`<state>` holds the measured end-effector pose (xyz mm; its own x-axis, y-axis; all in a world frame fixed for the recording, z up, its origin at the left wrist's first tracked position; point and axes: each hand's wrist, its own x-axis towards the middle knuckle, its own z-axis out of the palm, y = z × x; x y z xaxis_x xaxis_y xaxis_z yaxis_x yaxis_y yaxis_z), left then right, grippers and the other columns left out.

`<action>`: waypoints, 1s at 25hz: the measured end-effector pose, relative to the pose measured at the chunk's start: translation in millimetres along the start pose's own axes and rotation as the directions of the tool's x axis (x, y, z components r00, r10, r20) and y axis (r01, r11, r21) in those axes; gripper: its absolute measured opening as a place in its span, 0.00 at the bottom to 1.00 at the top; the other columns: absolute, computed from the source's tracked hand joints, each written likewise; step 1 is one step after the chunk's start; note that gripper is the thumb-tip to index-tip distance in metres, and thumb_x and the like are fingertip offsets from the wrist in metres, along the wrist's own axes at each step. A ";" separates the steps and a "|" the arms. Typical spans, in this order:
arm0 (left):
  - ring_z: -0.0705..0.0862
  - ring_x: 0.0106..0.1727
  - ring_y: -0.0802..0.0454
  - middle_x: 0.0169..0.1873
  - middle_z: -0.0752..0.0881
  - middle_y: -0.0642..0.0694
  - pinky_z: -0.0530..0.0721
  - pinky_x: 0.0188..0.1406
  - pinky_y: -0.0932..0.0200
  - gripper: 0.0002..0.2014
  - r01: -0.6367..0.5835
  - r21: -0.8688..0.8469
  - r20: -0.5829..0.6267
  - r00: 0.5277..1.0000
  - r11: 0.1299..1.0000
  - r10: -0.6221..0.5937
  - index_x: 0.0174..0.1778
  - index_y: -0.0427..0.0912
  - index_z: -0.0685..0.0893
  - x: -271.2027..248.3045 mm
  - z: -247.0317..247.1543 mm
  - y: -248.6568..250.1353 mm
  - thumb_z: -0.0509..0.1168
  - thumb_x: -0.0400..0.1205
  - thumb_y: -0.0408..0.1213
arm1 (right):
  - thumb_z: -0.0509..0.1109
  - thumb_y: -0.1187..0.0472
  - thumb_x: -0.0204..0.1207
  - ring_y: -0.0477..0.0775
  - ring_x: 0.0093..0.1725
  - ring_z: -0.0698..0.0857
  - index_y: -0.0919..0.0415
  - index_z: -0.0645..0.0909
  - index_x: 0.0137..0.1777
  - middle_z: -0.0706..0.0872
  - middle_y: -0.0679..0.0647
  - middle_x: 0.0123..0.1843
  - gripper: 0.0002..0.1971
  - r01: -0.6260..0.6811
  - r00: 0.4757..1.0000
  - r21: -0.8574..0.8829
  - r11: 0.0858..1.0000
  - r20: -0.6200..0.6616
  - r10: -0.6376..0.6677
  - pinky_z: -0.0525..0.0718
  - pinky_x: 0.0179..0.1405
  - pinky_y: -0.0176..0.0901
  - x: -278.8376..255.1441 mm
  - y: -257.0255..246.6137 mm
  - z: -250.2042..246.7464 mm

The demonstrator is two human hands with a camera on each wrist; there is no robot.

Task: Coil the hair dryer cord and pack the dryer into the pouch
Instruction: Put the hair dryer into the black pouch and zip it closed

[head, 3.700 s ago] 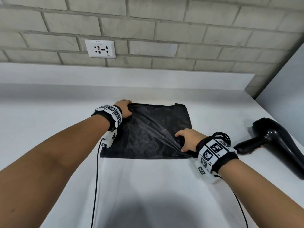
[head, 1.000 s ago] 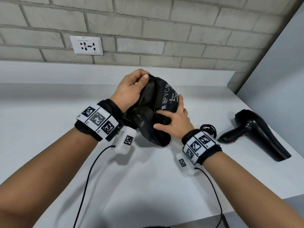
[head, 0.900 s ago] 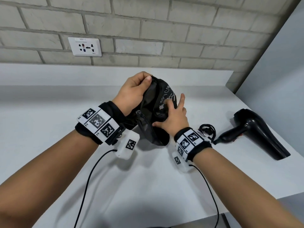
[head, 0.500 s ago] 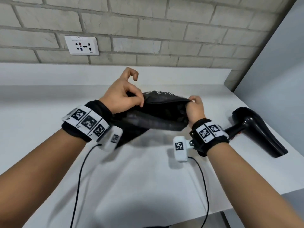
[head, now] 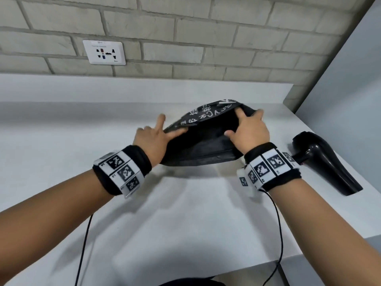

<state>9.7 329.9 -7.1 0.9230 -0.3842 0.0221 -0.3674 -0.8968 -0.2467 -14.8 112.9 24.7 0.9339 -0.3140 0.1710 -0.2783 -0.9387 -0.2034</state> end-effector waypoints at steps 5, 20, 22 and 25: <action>0.82 0.62 0.42 0.67 0.79 0.41 0.79 0.61 0.56 0.25 -0.070 -0.427 0.188 0.968 0.901 0.164 0.69 0.49 0.79 -15.0 -0.3 -1.8 0.53 0.79 0.25 | 0.56 0.78 0.69 0.71 0.60 0.74 0.64 0.75 0.59 0.75 0.70 0.61 0.21 0.006 0.962 0.113 0.994 -0.271 0.025 0.78 0.49 0.56 17.1 12.7 0.9; 0.82 0.46 0.39 0.68 0.69 0.39 0.74 0.39 0.55 0.34 -0.020 -0.080 0.196 0.980 0.997 0.036 0.81 0.58 0.53 -12.7 0.0 -8.5 0.55 0.79 0.33 | 0.56 0.77 0.70 0.71 0.62 0.75 0.63 0.73 0.65 0.63 0.65 0.74 0.23 0.034 0.998 0.046 0.998 -0.059 -0.031 0.78 0.49 0.53 -5.1 1.3 21.9; 0.79 0.63 0.40 0.77 0.61 0.46 0.81 0.54 0.52 0.41 -0.148 -0.445 0.214 0.940 0.883 0.266 0.76 0.72 0.55 -13.6 5.2 -23.4 0.54 0.75 0.24 | 0.54 0.80 0.66 0.66 0.69 0.73 0.65 0.78 0.63 0.70 0.61 0.74 0.26 0.135 0.990 0.292 0.947 -0.082 -0.115 0.76 0.65 0.48 3.1 15.3 25.3; 0.73 0.68 0.52 0.71 0.67 0.54 0.79 0.54 0.74 0.48 -0.115 -0.810 0.077 0.951 0.575 0.298 0.52 0.86 0.74 -15.4 -5.3 -35.3 0.47 0.70 0.14 | 0.54 0.82 0.61 0.57 0.64 0.79 0.60 0.85 0.54 0.82 0.57 0.62 0.29 0.167 0.985 0.542 0.824 -0.063 -0.158 0.73 0.66 0.33 3.9 30.8 27.1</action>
<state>7.9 366.3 6.4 0.7773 -0.6161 -0.1273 -0.4098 -0.6494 0.6406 -13.7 86.6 -7.1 0.9502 -0.1701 0.2611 0.0480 -0.7481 -0.6619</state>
